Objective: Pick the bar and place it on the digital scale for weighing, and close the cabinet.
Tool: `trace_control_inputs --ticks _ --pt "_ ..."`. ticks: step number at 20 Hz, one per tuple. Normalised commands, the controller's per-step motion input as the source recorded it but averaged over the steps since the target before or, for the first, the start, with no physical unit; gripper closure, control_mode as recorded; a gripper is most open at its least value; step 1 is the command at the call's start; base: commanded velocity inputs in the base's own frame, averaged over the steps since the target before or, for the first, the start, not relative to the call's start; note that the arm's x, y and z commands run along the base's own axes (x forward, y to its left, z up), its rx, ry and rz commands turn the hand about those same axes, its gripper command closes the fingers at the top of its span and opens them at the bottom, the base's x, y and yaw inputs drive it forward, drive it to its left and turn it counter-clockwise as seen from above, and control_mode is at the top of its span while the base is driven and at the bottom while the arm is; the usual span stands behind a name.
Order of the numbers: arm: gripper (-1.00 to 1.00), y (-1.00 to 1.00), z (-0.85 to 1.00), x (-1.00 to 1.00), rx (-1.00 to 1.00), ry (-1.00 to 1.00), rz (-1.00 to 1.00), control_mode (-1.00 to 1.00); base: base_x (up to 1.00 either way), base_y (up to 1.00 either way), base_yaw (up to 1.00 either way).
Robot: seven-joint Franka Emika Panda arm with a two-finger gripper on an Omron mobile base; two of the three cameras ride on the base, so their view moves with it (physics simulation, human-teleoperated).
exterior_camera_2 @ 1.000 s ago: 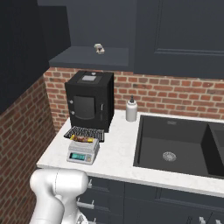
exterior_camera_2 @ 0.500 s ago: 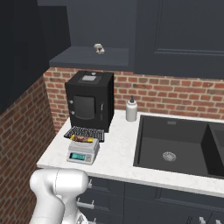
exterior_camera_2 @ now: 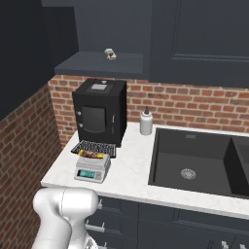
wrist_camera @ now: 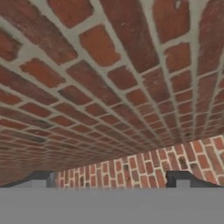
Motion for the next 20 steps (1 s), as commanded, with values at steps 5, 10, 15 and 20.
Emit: trace_control_inputs --ticks 5,10,15,20 --pt "-1.00 -0.20 0.00 0.24 0.00 0.00 -0.09 -1.00 0.00 0.00 0.00" --pt "-1.00 -0.39 0.00 0.31 0.00 0.00 -0.12 -1.00 0.00 0.00 0.00" --pt "-1.00 -0.51 0.00 0.31 0.00 0.00 -0.14 -1.00 0.00 0.00 0.00" --pt "-1.00 -0.67 0.05 0.16 0.00 0.00 -0.15 -1.00 0.00 0.00 0.00"
